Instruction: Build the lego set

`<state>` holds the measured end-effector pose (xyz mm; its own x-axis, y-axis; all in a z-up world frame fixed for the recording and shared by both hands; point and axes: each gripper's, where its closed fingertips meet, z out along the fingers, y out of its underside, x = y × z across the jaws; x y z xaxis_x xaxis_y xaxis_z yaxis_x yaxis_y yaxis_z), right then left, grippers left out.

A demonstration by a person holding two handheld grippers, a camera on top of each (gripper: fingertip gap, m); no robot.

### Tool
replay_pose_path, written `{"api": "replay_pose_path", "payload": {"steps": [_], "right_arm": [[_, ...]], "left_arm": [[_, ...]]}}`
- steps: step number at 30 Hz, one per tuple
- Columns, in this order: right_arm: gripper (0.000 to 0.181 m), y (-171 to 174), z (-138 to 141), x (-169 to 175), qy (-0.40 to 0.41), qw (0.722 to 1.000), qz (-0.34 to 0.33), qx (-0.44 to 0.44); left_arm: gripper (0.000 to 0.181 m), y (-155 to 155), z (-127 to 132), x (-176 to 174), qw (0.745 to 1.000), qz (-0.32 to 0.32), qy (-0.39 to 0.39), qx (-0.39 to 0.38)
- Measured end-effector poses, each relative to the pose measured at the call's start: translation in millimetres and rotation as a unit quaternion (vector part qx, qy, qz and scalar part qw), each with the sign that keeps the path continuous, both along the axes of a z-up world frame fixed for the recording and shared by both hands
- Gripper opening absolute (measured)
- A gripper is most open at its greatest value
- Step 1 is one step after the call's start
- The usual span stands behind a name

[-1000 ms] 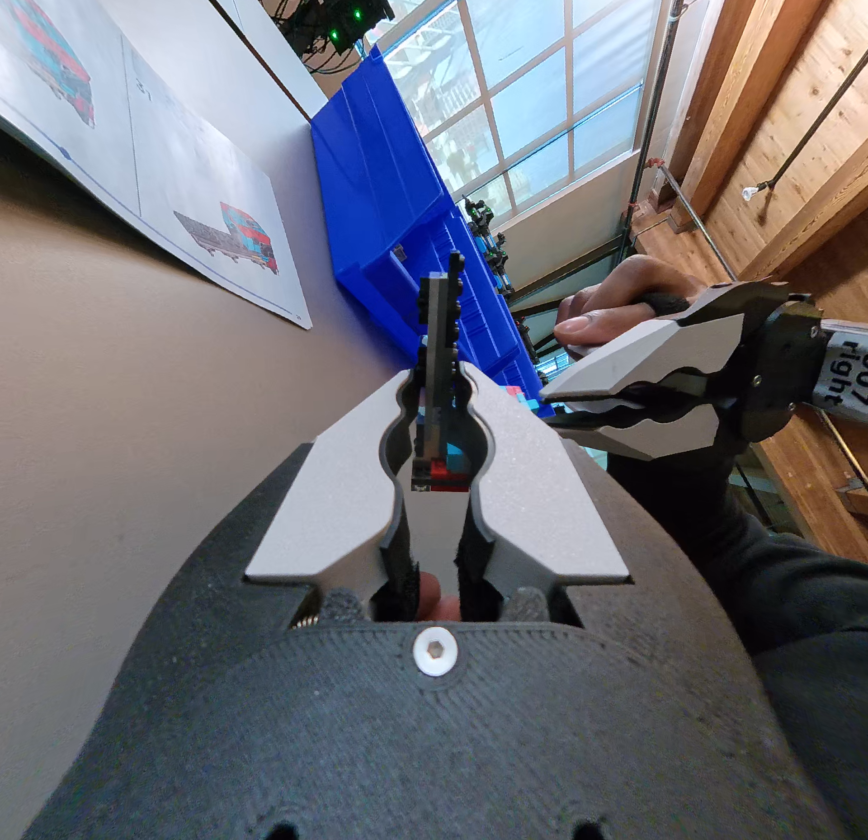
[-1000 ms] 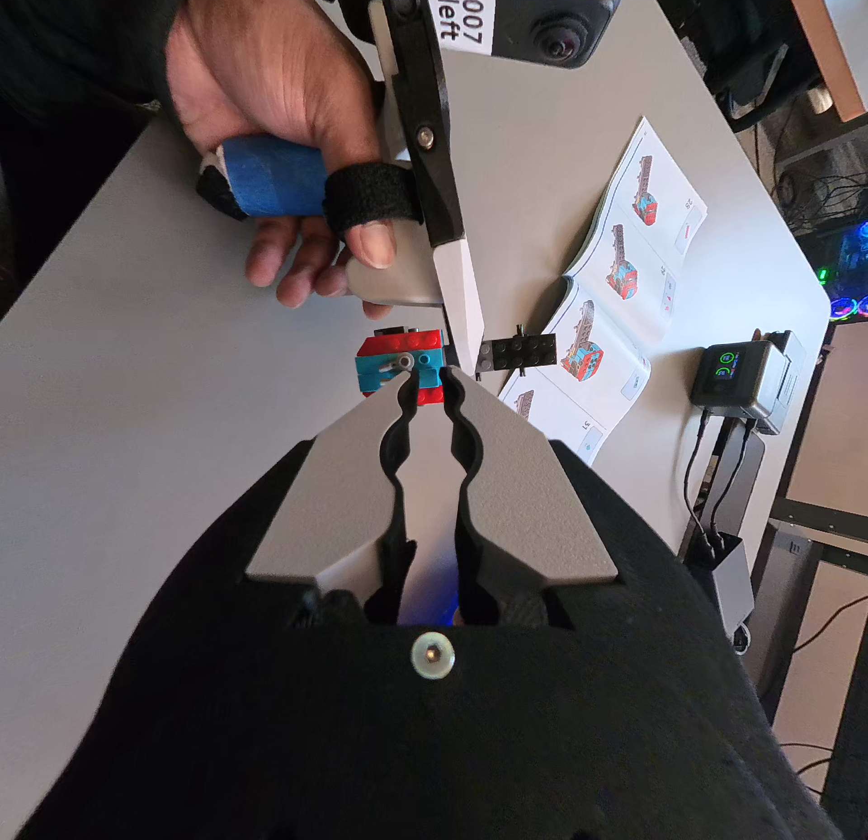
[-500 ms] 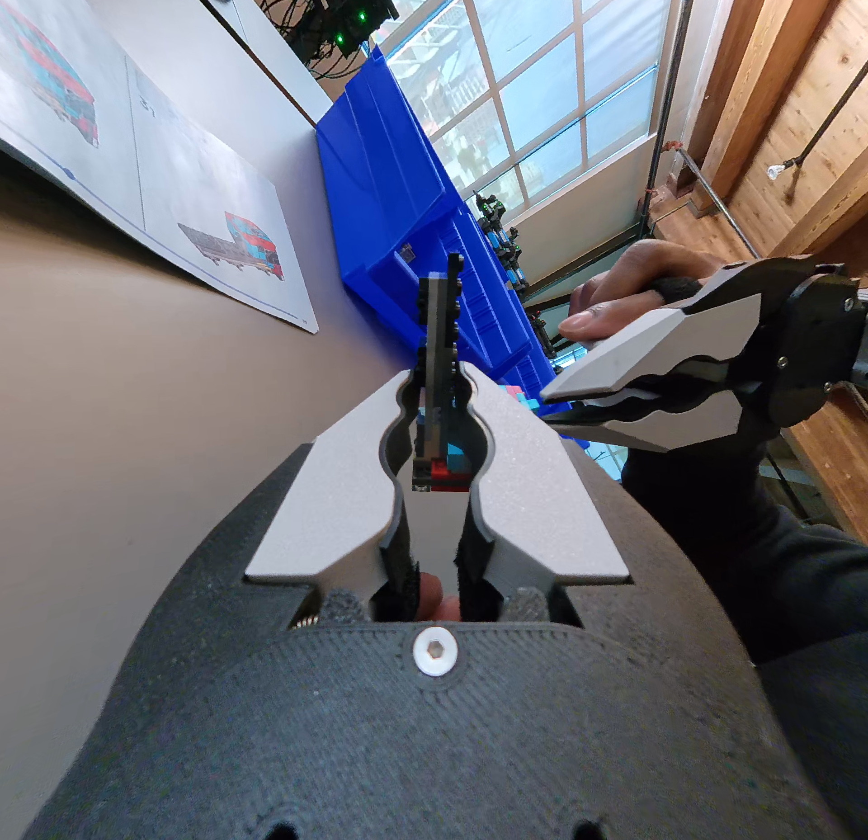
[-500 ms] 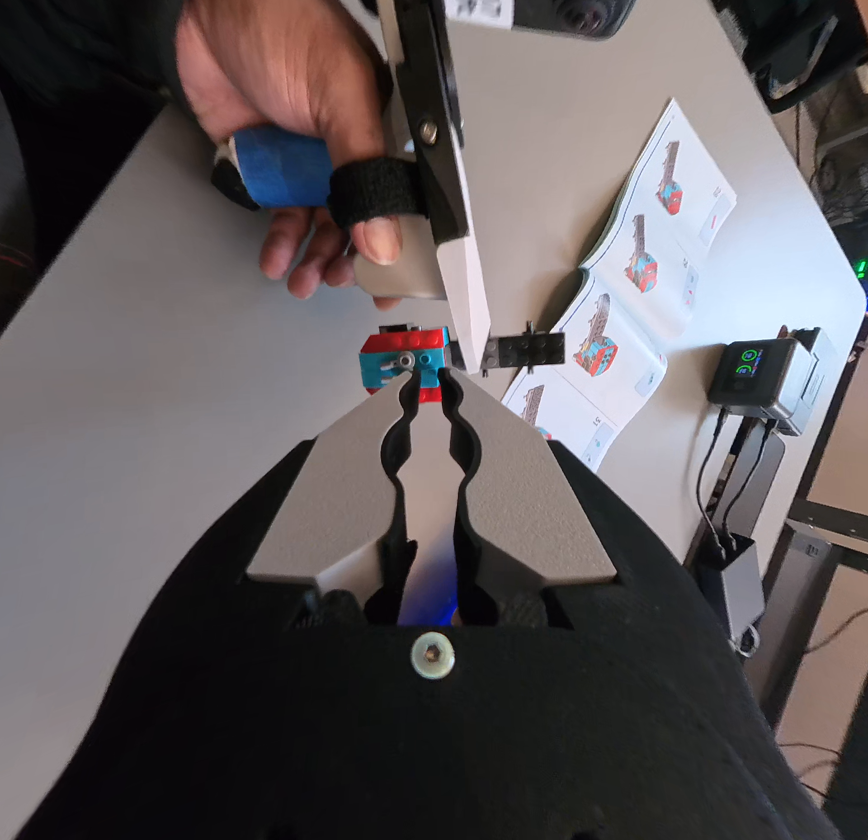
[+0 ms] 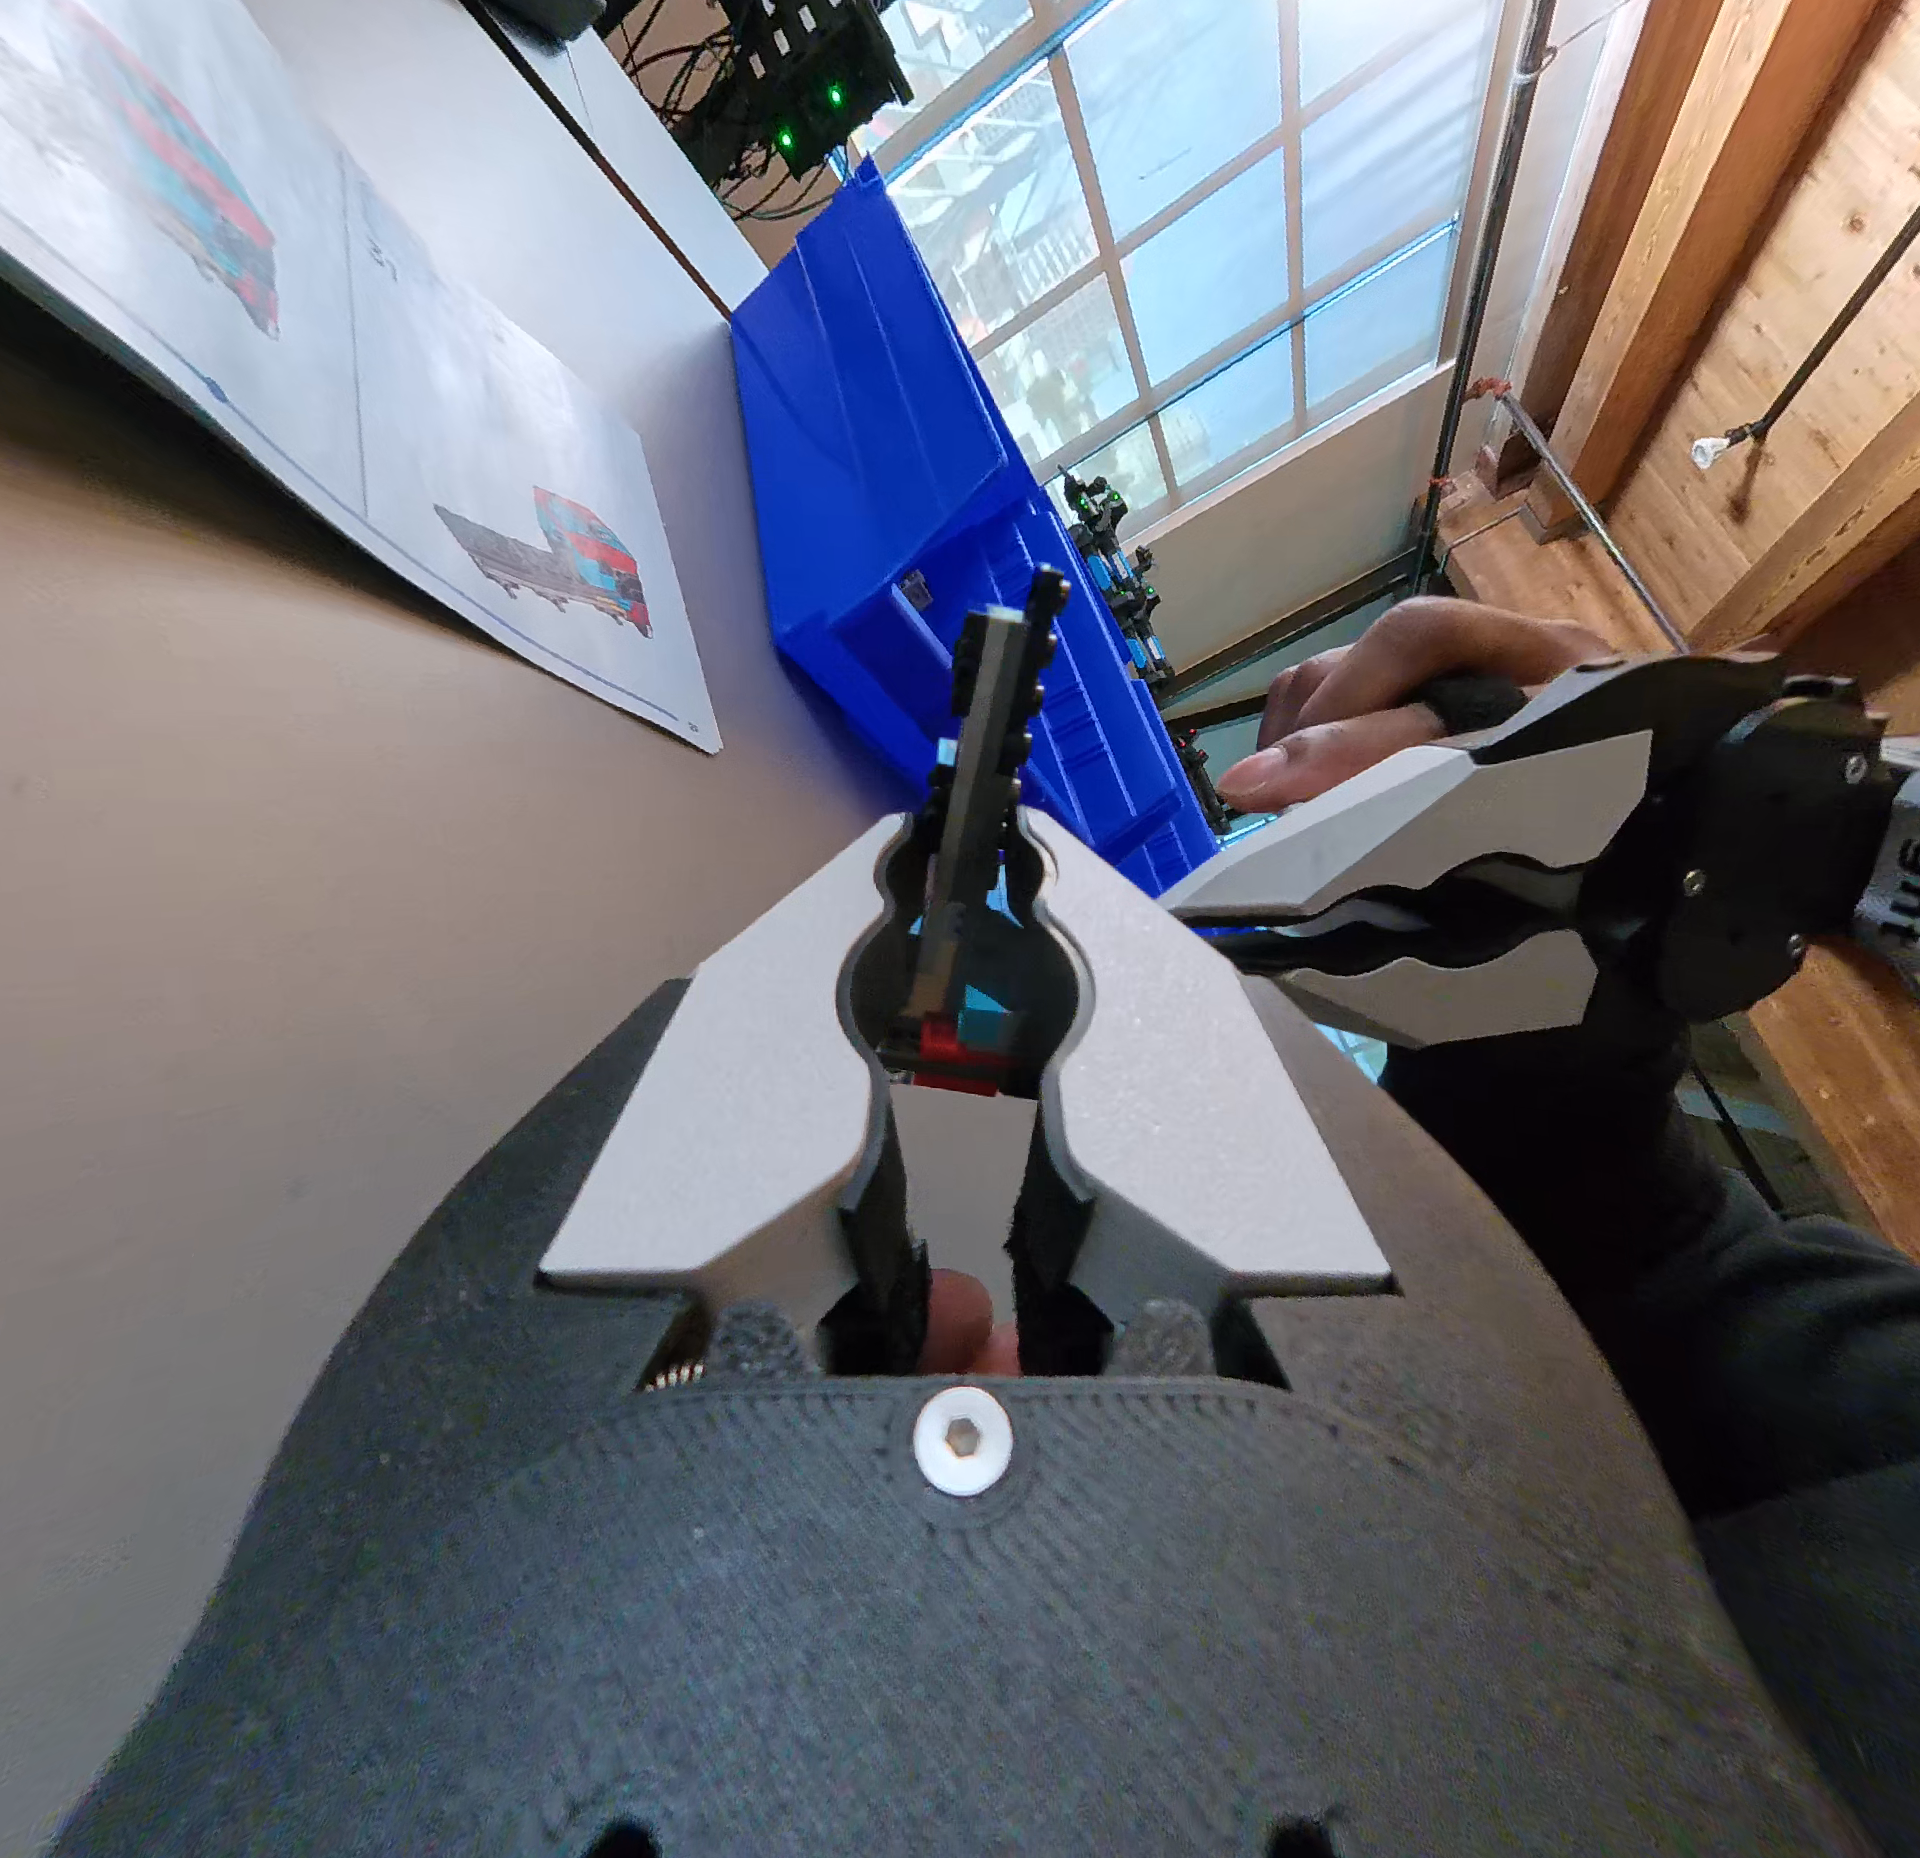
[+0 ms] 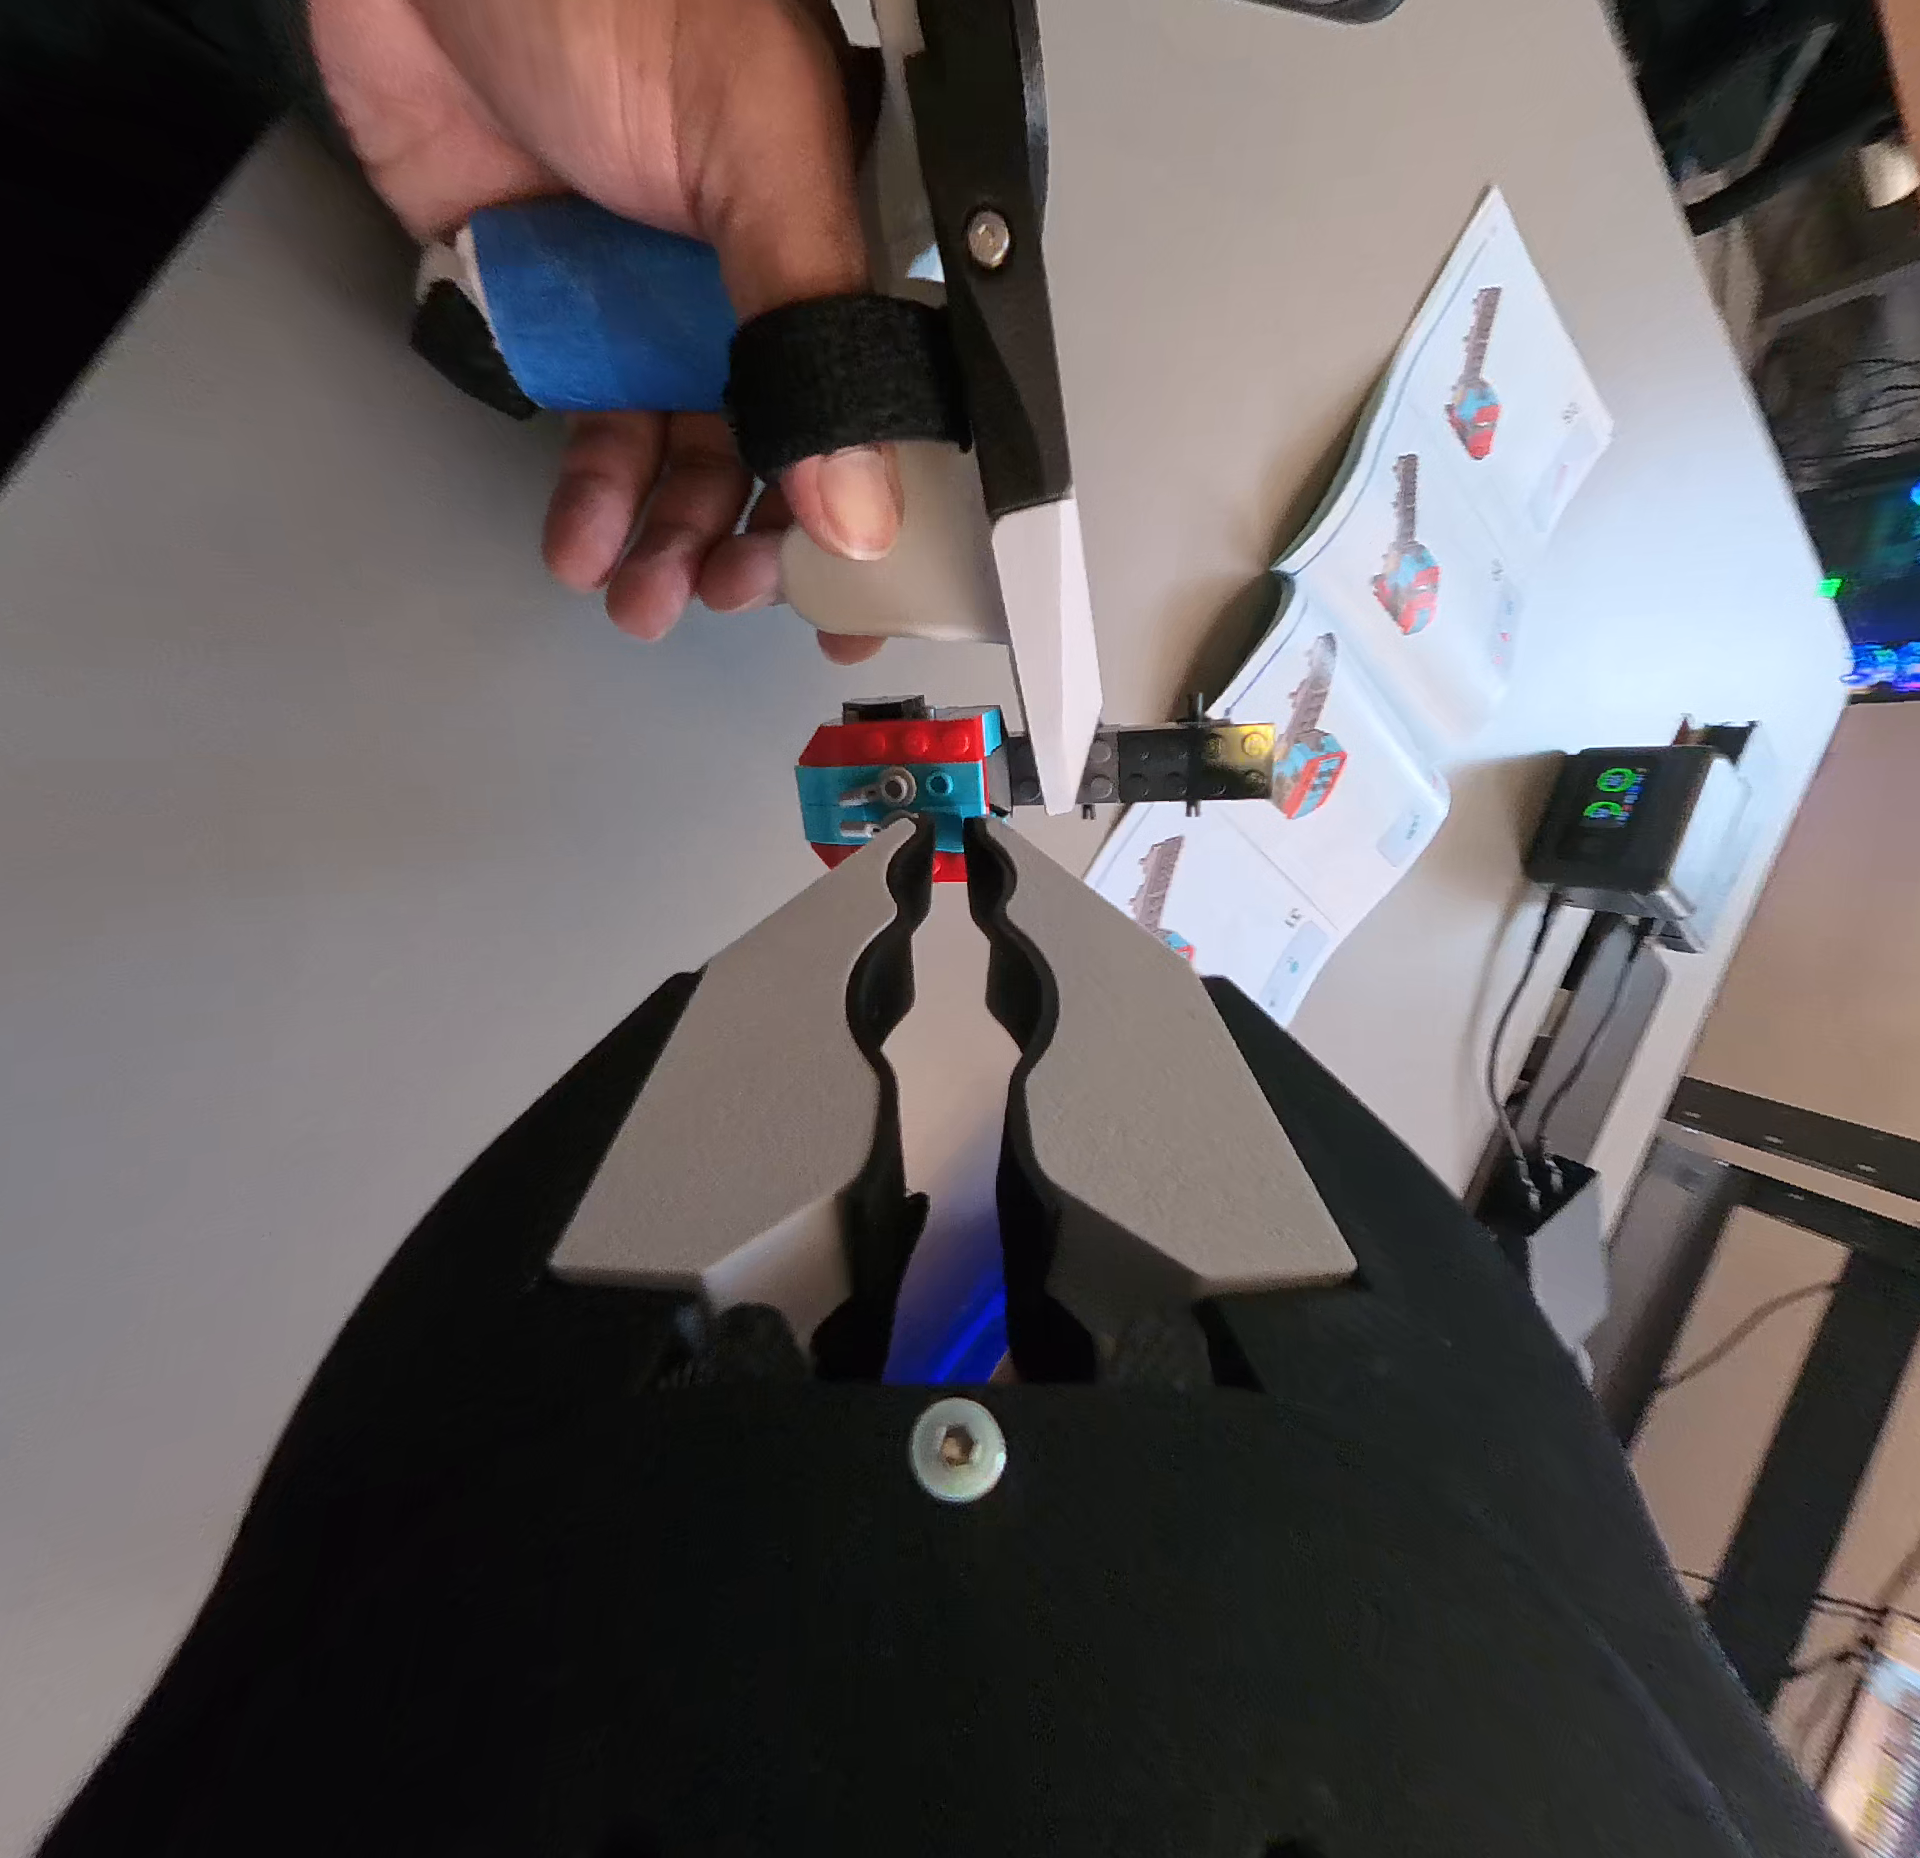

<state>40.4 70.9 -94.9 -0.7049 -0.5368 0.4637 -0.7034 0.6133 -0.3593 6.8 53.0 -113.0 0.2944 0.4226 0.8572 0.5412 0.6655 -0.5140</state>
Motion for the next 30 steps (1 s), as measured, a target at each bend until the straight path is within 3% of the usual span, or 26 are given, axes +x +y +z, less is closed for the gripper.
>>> {"api": "replay_pose_path", "payload": {"steps": [20,30], "right_arm": [[0.005,-7.6,-6.5,-3.3,0.124,0.992,0.005,-0.034],[0.016,-10.2,11.3,-3.7,0.075,0.990,-0.036,-0.111]], "left_arm": [[0.014,-9.7,-3.4,-3.7,0.999,0.030,-0.015,0.013],[0.014,-12.7,-0.3,-3.6,0.999,0.030,-0.012,0.042]]}}
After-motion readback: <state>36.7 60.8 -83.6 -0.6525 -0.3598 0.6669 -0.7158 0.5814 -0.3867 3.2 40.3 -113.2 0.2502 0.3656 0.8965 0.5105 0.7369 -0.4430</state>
